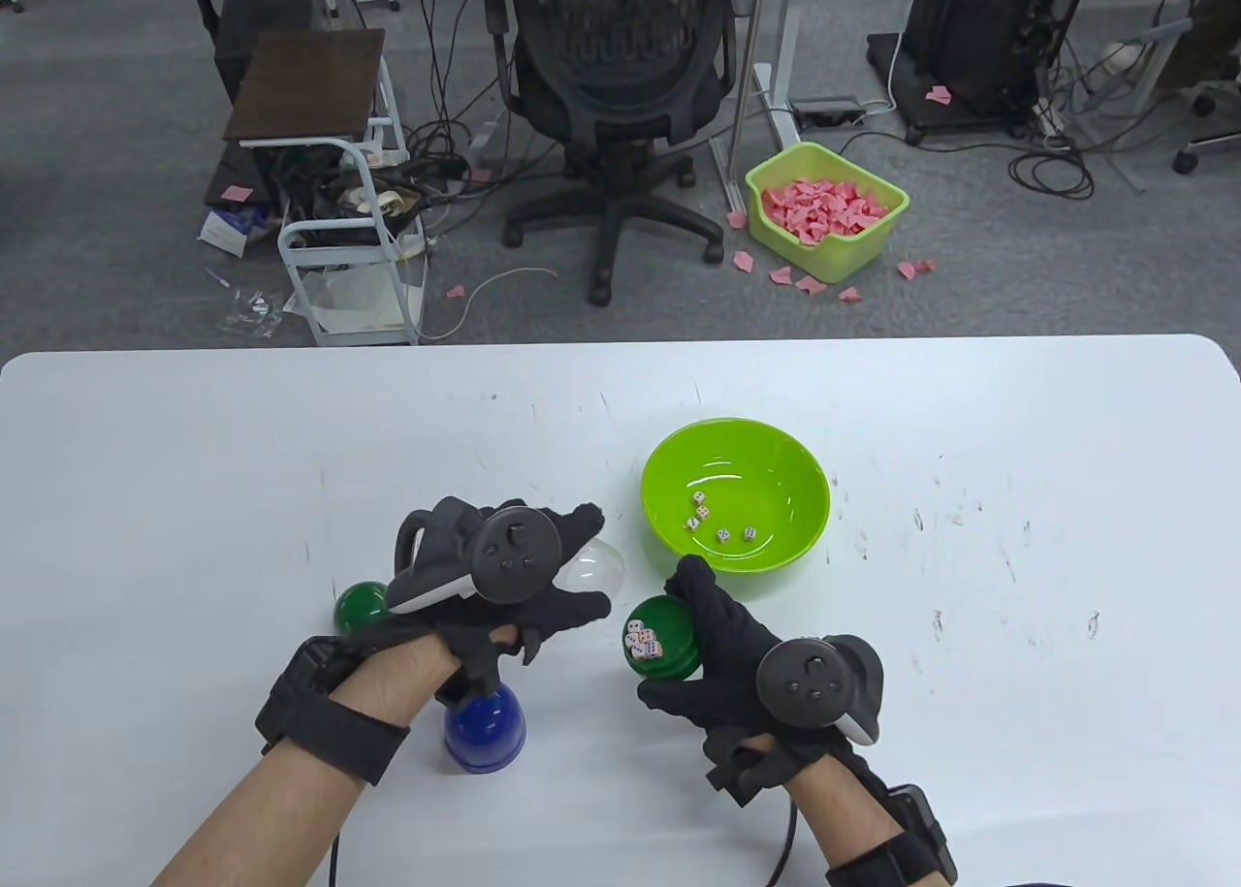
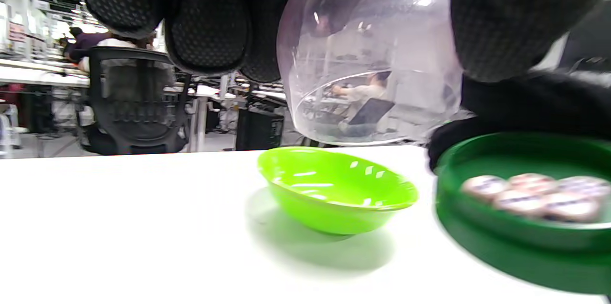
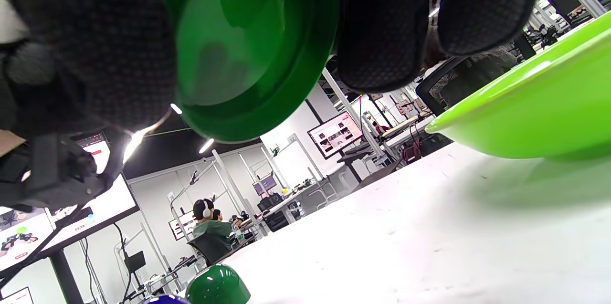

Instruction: Pour dice into bowl

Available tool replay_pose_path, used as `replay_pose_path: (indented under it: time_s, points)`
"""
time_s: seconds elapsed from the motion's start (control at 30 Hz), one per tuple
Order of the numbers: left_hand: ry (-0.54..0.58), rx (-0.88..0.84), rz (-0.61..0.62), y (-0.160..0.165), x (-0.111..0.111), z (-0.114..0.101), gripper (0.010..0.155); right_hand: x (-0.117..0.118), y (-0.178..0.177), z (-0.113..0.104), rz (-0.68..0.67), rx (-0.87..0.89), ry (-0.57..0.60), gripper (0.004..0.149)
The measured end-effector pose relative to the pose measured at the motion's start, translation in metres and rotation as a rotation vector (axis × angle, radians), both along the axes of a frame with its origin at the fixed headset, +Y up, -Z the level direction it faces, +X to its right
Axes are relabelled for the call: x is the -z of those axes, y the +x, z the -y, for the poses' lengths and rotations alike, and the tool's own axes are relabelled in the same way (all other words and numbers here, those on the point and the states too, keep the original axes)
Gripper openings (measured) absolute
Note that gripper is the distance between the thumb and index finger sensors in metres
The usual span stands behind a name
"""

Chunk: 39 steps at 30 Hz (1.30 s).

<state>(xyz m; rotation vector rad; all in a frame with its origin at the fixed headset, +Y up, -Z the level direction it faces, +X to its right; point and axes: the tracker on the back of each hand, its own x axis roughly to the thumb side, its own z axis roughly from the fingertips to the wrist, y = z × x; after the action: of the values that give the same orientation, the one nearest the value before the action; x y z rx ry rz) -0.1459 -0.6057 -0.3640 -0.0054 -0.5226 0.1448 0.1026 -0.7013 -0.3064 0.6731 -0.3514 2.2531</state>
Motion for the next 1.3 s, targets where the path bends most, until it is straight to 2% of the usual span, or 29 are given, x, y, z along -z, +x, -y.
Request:
replay_pose_path:
  time_s: [0.17,0.4,0.63,0.9,1.3]
  points:
    - [-0.027,0.087,-0.085,-0.016,0.021,0.018,0.091,0.0,0.001,0.0,-0.001,0.001,0.01,0.11]
    - [-0.066,0.211,-0.147,-0.025,0.047,0.049,0.088,0.001,0.003,-0.001,0.002,0.001,0.02,0.11]
    - [-0.125,0.335,-0.171,-0.02,0.065,0.077,0.087,0.0,0.004,-0.002,0.001,-0.004,0.03,0.11]
    - [-0.187,0.498,-0.199,-0.014,0.076,0.111,0.086,0.0,0.006,-0.003,0.004,-0.009,0.039,0.11]
    - [-0.187,0.546,-0.173,-0.007,0.073,0.124,0.086,0.0,0.007,-0.004,0.006,-0.004,0.043,0.109]
